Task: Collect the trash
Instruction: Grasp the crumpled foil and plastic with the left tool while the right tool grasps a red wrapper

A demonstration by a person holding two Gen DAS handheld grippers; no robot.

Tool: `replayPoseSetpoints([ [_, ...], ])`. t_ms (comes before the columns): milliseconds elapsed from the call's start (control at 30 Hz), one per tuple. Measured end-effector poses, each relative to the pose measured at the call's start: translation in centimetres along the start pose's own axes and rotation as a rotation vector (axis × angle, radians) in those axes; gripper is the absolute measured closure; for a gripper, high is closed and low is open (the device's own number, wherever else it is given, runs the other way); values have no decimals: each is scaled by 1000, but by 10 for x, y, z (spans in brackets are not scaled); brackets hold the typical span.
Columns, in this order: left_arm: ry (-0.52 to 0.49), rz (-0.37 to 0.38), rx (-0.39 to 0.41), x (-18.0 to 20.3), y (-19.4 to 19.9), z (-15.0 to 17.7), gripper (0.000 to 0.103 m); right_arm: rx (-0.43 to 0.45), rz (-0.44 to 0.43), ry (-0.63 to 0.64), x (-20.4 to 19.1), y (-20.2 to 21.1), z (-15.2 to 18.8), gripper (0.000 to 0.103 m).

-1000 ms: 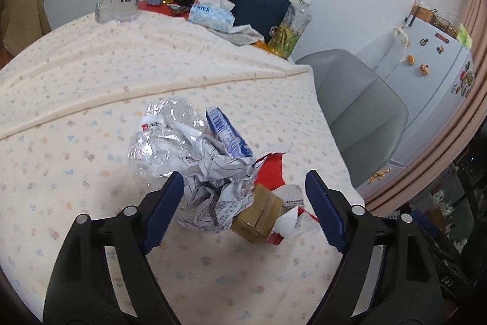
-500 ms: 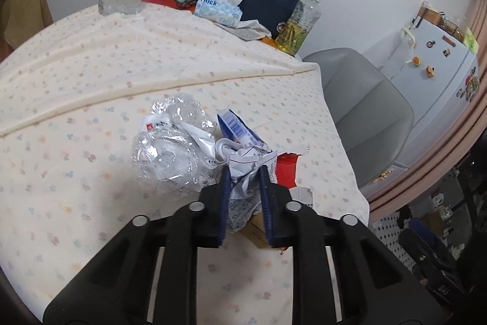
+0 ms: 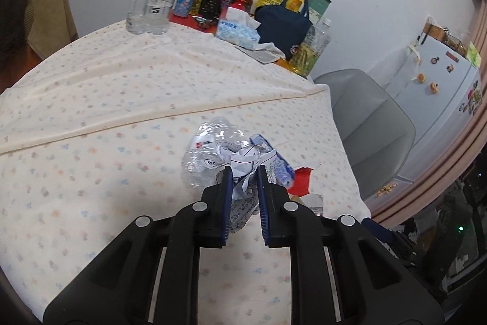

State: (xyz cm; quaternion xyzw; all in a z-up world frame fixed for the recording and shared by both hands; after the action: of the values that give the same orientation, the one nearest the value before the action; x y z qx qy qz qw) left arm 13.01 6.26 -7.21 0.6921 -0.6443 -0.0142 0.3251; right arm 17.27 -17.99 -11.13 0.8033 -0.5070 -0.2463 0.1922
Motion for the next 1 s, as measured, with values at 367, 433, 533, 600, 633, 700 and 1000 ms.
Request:
replayPoseSetpoints([
  [367, 14, -15, -4, -12, 3, 4, 87, -85, -37, 2, -12, -32, 8, 59],
  [433, 12, -9, -2, -11, 4, 4, 87, -100, -48, -6, -12, -30, 9, 78],
  [533, 7, 3, 3, -7, 7, 4, 87, -91, -64, -12, -12, -20, 9, 89],
  [600, 6, 11, 5, -4, 8, 4, 87, -78, -70, -15, -11, -12, 8, 93],
  [633, 4, 15, 6, -3, 9, 4, 87, -67, -71, -17, -11, -7, 6, 95],
  [700, 2, 24, 8, 1, 11, 4, 87, -44, -69, -21, -10, 3, 4, 97],
  [1000, -30, 66, 17, 24, 16, 3, 87, 32, -64, -39, 3, 42, -8, 99],
])
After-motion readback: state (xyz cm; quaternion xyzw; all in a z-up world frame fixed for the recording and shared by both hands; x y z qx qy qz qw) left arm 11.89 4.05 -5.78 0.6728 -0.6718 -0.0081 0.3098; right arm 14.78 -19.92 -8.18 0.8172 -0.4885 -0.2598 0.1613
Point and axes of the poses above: each gripper's, at about its wrist camera, not at the fingertips, and y roughly against the way its jaws point, x to its right, z to its underside, the point moved 2 cm from there along -y, roughly the way its jaws point, and after that the axes turned 11 degrees about x, right-handed, at the moved point
